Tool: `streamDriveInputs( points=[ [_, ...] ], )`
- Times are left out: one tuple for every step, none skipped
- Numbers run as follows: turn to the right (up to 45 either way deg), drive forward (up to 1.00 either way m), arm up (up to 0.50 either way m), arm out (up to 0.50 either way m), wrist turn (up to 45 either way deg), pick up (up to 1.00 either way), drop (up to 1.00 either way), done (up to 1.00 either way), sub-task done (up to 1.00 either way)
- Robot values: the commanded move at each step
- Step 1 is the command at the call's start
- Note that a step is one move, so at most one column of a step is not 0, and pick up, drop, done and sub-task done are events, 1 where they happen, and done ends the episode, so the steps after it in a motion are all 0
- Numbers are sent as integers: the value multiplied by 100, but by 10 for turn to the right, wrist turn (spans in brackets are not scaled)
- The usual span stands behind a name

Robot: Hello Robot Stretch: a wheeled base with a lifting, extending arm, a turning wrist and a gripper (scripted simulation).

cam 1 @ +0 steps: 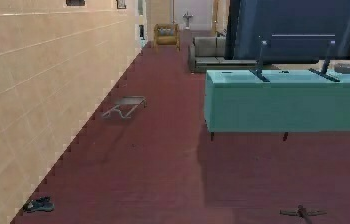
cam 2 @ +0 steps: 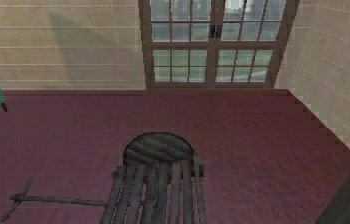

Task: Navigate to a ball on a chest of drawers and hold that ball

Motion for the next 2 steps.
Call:
streamDriveInputs(
  points=[
    [0,100,0,0,0,0,0,0,0],
    [0,100,0,0,0,0,0,0,0]
  ],
)
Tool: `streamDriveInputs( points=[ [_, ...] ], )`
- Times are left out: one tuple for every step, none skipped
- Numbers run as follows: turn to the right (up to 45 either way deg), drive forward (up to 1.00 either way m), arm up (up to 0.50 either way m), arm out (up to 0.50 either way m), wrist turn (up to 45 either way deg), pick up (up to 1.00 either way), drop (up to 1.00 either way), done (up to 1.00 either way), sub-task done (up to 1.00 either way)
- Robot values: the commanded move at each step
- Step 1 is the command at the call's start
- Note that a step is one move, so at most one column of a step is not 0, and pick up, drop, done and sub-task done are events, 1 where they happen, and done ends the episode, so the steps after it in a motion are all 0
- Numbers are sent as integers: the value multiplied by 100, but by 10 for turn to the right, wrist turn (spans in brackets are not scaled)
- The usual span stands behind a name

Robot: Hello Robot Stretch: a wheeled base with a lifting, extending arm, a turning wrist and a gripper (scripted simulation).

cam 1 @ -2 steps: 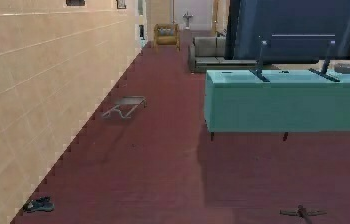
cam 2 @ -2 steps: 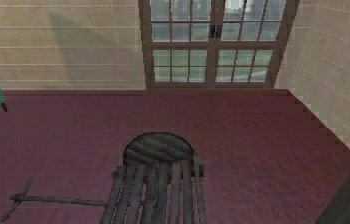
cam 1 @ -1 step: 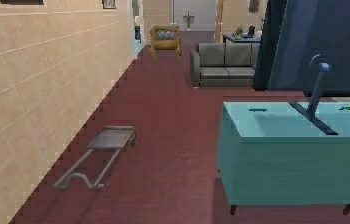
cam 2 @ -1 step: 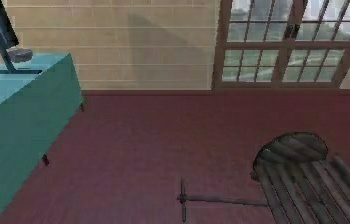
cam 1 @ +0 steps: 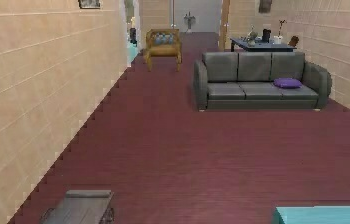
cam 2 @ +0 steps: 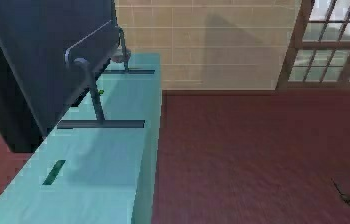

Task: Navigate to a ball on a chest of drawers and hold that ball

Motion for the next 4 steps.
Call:
streamDriveInputs(
  points=[
    [0,100,0,0,0,0,0,0,0],
    [0,100,0,0,0,0,0,0,0],
    [30,0,0,0,0,0,0,0,0],
    [0,100,0,0,0,0,0,0,0]
  ],
)
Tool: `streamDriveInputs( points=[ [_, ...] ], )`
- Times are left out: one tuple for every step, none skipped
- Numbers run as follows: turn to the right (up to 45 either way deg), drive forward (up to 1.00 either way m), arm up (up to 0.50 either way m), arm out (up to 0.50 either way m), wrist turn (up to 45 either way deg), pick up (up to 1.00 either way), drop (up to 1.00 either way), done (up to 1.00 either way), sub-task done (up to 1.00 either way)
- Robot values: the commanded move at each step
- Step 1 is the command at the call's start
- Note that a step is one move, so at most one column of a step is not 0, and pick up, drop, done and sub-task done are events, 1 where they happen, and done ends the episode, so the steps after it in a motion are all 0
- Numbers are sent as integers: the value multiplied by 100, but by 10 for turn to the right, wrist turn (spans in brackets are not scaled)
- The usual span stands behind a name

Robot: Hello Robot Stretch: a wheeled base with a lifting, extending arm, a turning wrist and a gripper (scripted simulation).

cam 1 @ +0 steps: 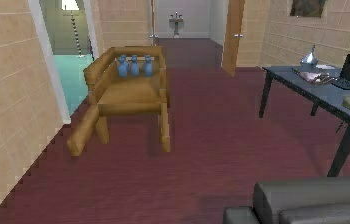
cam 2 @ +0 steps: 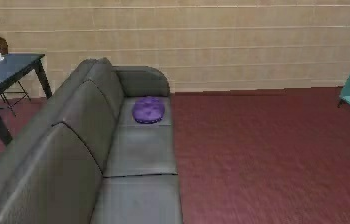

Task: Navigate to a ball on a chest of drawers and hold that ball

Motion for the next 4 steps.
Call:
streamDriveInputs(
  points=[
    [0,75,0,0,0,0,0,0,0],
    [90,0,0,0,0,0,0,0,0],
    [0,50,0,0,0,0,0,0,0],
    [-30,0,0,0,0,0,0,0,0]
  ],
)
